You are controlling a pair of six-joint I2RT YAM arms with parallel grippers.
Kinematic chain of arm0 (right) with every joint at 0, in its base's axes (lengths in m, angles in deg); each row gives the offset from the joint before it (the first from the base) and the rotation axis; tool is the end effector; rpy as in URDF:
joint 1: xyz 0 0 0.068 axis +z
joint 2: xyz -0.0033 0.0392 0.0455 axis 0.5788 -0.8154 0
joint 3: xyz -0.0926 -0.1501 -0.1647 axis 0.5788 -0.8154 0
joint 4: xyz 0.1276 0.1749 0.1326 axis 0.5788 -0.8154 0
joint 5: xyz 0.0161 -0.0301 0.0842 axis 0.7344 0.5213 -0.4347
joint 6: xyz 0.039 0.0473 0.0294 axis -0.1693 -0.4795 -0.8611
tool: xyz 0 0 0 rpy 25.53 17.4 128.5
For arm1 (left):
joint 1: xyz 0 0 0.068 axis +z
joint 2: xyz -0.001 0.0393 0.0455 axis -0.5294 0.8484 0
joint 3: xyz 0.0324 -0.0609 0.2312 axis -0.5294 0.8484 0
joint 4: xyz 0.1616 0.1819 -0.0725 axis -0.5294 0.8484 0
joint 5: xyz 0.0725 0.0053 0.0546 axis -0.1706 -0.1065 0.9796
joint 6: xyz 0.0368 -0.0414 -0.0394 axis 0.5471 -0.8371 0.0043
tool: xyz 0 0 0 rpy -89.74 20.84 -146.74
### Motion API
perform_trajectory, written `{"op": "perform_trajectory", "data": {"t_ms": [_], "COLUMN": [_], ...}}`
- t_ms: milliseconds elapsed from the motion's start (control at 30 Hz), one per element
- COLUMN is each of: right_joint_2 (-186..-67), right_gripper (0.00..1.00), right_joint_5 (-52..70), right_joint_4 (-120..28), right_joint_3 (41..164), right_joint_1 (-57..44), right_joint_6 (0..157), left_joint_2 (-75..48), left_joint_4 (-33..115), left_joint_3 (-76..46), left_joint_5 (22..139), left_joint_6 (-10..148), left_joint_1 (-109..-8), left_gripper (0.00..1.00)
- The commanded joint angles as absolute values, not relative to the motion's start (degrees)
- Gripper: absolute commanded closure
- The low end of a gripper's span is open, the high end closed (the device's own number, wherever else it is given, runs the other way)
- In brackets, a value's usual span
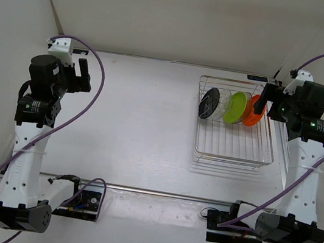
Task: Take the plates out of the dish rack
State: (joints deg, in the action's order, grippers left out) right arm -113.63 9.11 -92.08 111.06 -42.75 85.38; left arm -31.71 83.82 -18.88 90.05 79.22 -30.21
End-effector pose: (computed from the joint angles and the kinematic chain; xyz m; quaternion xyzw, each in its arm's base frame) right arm 0.2545 -0.0254 0.3867 0.0204 0.8662 0.0273 0.4986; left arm 0.2180 0.0079 0.3947 -0.0300 0.8266 0.0103 0.5618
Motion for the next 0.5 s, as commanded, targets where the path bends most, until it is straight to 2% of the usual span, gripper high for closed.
{"op": "perform_trajectory", "data": {"t_ms": [0, 300, 467], "right_joint_2": [-112.4, -110.8, -112.1], "right_gripper": [0.0, 0.0, 0.0], "right_joint_5": [10.3, 7.6, 14.6], "right_joint_4": [-89.6, -89.6, -90.8], "right_joint_3": [111.2, 109.5, 109.6], "right_joint_1": [-42.7, -42.1, -33.3], "right_joint_6": [85.2, 87.6, 90.2], "left_joint_2": [-32.5, -32.0, -31.4], "left_joint_4": [84.2, 84.2, 84.2], "left_joint_3": [-19.9, -19.9, -19.9], "left_joint_5": [91.0, 90.4, 89.3], "left_joint_6": [79.1, 79.1, 79.1], "left_joint_1": [-29.9, -29.9, -29.9], "left_gripper": [0.0, 0.0, 0.0]}}
